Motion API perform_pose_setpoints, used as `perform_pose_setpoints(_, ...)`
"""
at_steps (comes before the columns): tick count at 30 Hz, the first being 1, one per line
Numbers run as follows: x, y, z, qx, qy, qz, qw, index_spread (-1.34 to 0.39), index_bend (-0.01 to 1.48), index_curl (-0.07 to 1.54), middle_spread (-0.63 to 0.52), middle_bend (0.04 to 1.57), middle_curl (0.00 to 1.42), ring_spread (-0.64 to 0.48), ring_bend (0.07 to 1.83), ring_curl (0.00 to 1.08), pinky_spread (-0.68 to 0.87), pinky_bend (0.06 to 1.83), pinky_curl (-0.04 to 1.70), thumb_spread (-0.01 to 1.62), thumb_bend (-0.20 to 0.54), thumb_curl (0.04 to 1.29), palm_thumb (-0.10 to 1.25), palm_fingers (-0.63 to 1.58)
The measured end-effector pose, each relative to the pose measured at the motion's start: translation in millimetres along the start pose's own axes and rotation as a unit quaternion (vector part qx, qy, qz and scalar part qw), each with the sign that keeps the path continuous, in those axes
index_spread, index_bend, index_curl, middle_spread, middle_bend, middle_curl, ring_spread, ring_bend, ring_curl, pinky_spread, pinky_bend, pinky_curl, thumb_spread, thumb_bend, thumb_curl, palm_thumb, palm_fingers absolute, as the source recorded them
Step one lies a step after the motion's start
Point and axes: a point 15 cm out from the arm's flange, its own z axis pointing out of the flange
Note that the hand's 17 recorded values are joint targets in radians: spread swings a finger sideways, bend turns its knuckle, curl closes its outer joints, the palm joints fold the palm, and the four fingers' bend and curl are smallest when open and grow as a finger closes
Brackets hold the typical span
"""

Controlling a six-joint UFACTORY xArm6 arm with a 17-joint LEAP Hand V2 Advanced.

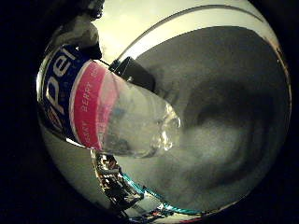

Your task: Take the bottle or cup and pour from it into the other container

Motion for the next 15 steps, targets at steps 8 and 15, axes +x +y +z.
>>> perform_pose_setpoints(8, -43, -15, 10, -0.046, 0.120, -0.025, 0.991, -0.18, 1.21, 0.84, -0.12, 1.40, 0.79, -0.24, 1.33, 0.83, -0.21, 1.33, 0.82, 0.26, -0.018, 0.93, 1.08, 1.09)
perform_pose_setpoints(15, -61, -16, 32, -0.099, 0.207, -0.052, 0.972, -0.17, 1.22, 0.82, -0.12, 1.40, 0.79, -0.24, 1.32, 0.85, -0.21, 1.28, 0.89, 0.24, -0.020, 0.94, 1.08, 1.09)
